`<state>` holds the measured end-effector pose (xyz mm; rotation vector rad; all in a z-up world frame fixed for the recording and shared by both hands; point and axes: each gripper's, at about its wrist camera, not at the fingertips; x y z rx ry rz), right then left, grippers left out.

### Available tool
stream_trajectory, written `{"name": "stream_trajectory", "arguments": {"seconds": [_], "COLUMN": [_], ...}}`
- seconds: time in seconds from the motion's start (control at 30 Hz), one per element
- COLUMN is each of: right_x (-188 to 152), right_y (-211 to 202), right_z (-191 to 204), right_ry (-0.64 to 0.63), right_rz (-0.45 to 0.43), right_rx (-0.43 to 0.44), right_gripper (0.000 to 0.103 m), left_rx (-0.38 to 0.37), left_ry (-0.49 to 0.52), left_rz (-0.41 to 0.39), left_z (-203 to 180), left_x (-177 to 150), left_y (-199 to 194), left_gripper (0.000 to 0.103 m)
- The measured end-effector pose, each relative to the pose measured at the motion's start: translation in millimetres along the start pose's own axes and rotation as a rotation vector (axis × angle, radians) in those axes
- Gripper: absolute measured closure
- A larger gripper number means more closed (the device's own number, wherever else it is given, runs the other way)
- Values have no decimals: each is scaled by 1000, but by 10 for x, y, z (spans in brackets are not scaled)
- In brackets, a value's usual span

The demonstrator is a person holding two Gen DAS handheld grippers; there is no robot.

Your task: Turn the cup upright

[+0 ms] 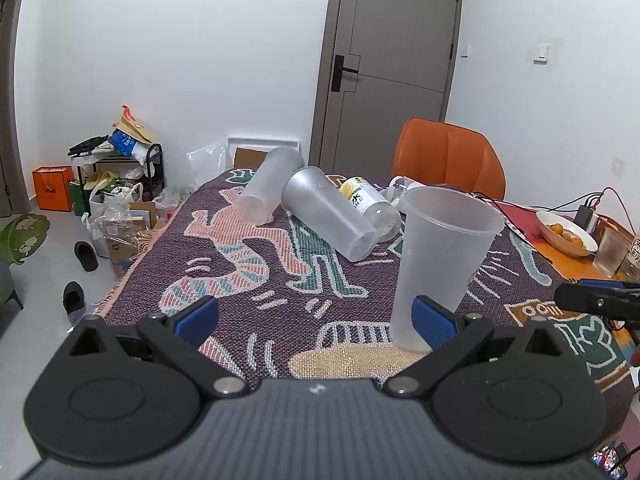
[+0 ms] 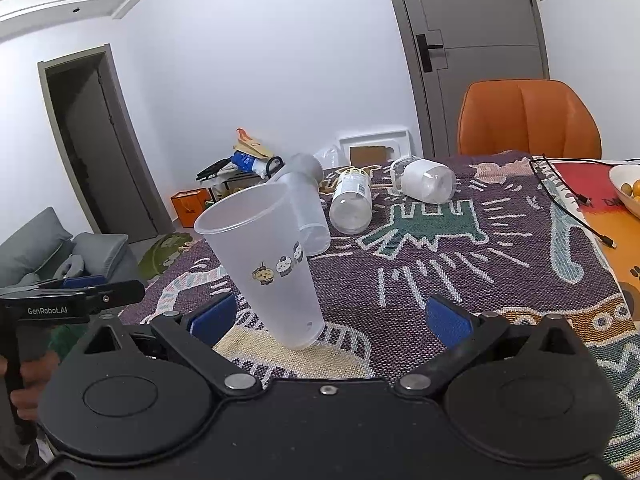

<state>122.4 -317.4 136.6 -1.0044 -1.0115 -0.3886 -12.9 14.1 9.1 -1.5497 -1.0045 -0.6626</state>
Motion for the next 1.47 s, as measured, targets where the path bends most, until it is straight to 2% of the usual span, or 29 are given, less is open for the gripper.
{"name": "stream_trajectory", "arguments": {"seconds": [1.47], "right_x": [-17], "right_y": [-12], "right_z": [28], "right_ry": [-10], "right_rz": [-10], "right_rx": [-1], "right_gripper": [0], "left_rx": [-12], "left_ry": [29], "left_rz": [-13], "left_z": [-40], "left_x": [-31], "left_y": [-48], "left_gripper": [1]}}
Point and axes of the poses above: each gripper's, at about its wrist camera, not at the fingertips, and y roughly the way its jaws point, z to its left, x to its top, and after that the axes turned 8 degrees about -y, right-handed
